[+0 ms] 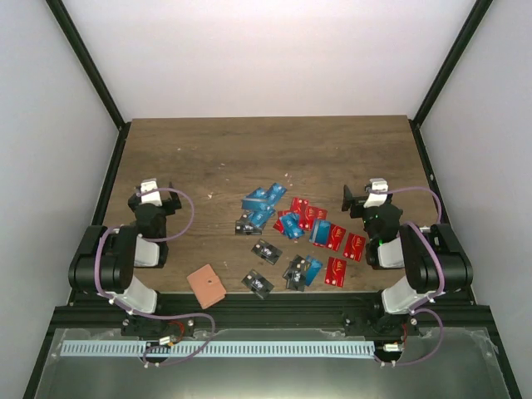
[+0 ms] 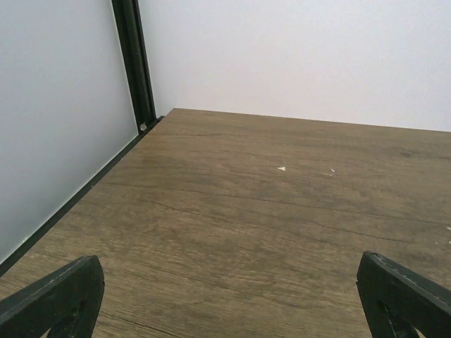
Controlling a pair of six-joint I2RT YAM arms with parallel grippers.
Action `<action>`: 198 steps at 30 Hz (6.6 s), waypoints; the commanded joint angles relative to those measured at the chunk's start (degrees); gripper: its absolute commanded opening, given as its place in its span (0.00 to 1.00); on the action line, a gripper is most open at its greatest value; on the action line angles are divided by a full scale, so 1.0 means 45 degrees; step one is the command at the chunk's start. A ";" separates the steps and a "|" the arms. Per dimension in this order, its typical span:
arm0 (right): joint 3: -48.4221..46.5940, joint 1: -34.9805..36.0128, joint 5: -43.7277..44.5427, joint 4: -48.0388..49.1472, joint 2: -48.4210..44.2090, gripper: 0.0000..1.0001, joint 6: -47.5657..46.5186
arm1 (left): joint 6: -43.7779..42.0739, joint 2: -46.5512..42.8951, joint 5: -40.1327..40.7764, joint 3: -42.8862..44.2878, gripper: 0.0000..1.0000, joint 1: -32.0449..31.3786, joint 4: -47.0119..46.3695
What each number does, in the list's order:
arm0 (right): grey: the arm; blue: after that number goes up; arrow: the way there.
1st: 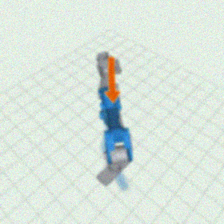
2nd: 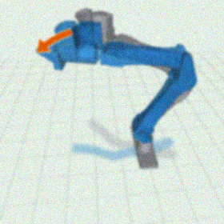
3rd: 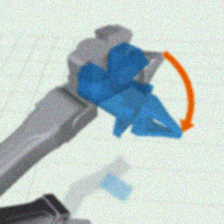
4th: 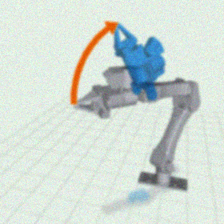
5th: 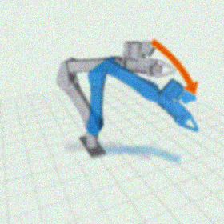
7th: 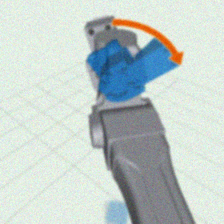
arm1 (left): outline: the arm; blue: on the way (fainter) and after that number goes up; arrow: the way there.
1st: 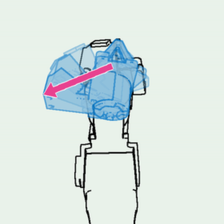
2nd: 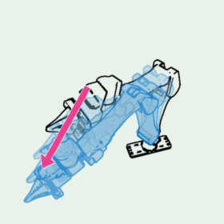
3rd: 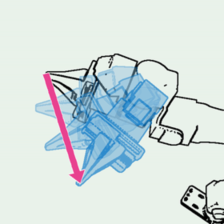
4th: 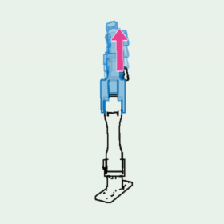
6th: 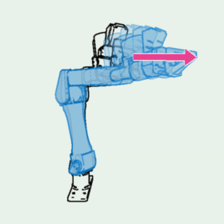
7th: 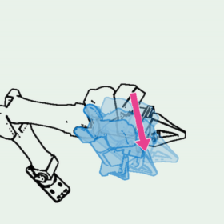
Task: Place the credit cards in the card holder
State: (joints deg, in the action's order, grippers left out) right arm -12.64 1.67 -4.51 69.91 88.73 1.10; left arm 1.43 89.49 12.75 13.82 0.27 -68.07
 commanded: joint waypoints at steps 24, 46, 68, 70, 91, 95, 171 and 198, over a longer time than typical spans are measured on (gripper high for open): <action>-0.0486 0.0104 0.0614 -0.0348 -0.0657 1.00 -0.0113 | 0.0167 -0.1202 0.0406 -0.0044 1.00 -0.0063 0.0153; -0.7437 0.0629 -0.3149 -1.4349 -0.4726 1.00 0.6444 | 0.7420 -1.1451 -0.4121 0.4818 1.00 -0.0059 1.8288; -0.8285 1.2978 -0.3989 -1.7758 -0.1680 0.96 0.9200 | 1.0697 -1.3470 -0.3874 0.3458 0.84 -0.4156 2.6477; -0.8917 1.3867 -0.4129 -1.7922 -0.0890 0.93 0.9284 | 1.0821 -1.3473 -0.3790 0.3259 0.83 -0.4472 2.6384; -0.9874 1.5038 -0.5579 -1.6338 0.3435 0.68 1.0902 | 1.0946 -1.3205 -0.3462 0.3266 0.80 -0.5080 2.5813; -1.0058 1.5034 -0.5947 -1.5977 0.3957 0.60 1.1121 | 1.0972 -1.3265 -0.3441 0.3285 0.81 -0.5081 2.5811; -1.2662 1.3901 0.0855 -2.1567 0.3904 0.43 0.8796 | 0.9715 -0.7237 -0.5483 0.0521 0.46 -0.8014 1.8245; -1.4359 1.4324 0.2490 -2.3291 0.5428 0.13 0.9637 | 0.8935 -0.6373 -0.5359 -0.0145 0.19 -0.8010 1.7126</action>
State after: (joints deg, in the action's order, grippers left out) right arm -76.58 65.82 3.53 -33.87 112.29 43.44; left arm 42.78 59.53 -11.77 14.81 -35.44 8.05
